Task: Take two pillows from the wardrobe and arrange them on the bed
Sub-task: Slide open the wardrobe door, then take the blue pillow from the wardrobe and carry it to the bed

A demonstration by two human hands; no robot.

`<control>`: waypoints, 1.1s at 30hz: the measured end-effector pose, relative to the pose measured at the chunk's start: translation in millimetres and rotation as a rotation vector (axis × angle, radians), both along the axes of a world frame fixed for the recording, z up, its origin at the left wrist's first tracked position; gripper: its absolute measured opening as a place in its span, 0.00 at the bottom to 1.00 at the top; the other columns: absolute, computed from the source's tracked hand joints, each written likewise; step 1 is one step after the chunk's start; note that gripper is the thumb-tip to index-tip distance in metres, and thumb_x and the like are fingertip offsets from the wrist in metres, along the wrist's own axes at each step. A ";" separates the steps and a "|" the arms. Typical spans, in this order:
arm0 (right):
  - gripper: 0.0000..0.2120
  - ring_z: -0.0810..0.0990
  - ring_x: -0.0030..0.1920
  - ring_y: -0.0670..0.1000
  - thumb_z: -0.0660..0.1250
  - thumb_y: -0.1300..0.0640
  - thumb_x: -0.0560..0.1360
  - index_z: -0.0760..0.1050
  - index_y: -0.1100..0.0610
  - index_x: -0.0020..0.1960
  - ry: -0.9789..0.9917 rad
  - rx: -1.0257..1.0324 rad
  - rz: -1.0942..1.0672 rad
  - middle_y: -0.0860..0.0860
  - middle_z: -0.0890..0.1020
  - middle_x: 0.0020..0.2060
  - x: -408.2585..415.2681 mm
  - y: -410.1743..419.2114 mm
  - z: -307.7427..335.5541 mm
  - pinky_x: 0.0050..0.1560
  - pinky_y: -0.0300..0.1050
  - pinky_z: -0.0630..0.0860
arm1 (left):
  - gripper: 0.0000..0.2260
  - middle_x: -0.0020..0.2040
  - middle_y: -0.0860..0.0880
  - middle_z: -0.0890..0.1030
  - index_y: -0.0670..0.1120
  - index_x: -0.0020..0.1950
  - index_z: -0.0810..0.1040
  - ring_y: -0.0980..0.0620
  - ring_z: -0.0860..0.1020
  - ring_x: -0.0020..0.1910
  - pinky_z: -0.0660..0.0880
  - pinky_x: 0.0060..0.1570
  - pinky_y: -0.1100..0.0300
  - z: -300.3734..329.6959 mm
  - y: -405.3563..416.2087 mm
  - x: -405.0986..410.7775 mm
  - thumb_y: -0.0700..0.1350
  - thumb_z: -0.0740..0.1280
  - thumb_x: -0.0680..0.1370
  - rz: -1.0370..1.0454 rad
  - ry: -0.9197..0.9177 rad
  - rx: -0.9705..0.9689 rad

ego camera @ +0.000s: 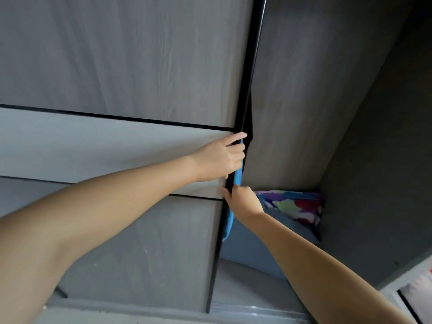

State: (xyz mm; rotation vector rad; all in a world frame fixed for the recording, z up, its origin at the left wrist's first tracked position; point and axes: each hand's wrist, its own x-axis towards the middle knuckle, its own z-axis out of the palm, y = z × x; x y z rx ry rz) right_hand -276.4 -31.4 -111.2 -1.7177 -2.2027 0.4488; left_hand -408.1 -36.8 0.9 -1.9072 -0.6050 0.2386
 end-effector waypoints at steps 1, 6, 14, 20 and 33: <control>0.25 0.81 0.48 0.64 0.54 0.43 0.81 0.75 0.65 0.50 -0.001 0.009 0.023 0.63 0.82 0.46 -11.5 0.0 -1.0 0.40 0.48 0.70 | 0.03 0.38 0.53 0.79 0.49 0.40 0.80 0.50 0.79 0.49 0.63 0.71 0.47 -0.2 -3.4 -11.6 0.44 0.68 0.68 0.015 -0.005 0.000; 0.22 0.81 0.43 0.62 0.53 0.45 0.82 0.73 0.62 0.44 0.005 0.024 0.130 0.61 0.82 0.41 -65.1 -4.0 -1.1 0.36 0.46 0.70 | 0.09 0.37 0.53 0.79 0.48 0.40 0.78 0.50 0.79 0.48 0.64 0.70 0.46 5.5 -19.3 -61.6 0.50 0.73 0.65 0.109 -0.009 -0.034; 0.21 0.74 0.34 0.55 0.51 0.48 0.83 0.69 0.58 0.38 -0.008 0.024 0.219 0.51 0.70 0.28 -126.5 -10.4 -0.1 0.35 0.46 0.71 | 0.15 0.42 0.50 0.81 0.47 0.43 0.79 0.48 0.79 0.52 0.58 0.71 0.45 4.0 -34.2 -118.5 0.54 0.76 0.64 0.190 -0.054 -0.055; 0.24 0.74 0.33 0.55 0.51 0.48 0.83 0.63 0.54 0.30 -0.011 0.020 0.245 0.50 0.70 0.27 -145.0 -10.8 -0.5 0.32 0.45 0.69 | 0.16 0.43 0.52 0.81 0.48 0.45 0.80 0.50 0.78 0.54 0.60 0.71 0.46 1.5 -39.9 -135.2 0.57 0.74 0.65 0.280 -0.061 -0.057; 0.18 0.79 0.44 0.58 0.53 0.45 0.81 0.73 0.56 0.44 -0.230 -0.027 0.147 0.55 0.80 0.42 -14.2 -14.9 -25.9 0.38 0.46 0.69 | 0.19 0.42 0.47 0.78 0.45 0.47 0.76 0.46 0.77 0.48 0.60 0.70 0.40 -28.3 -40.4 -92.4 0.59 0.70 0.69 0.265 -0.149 -0.133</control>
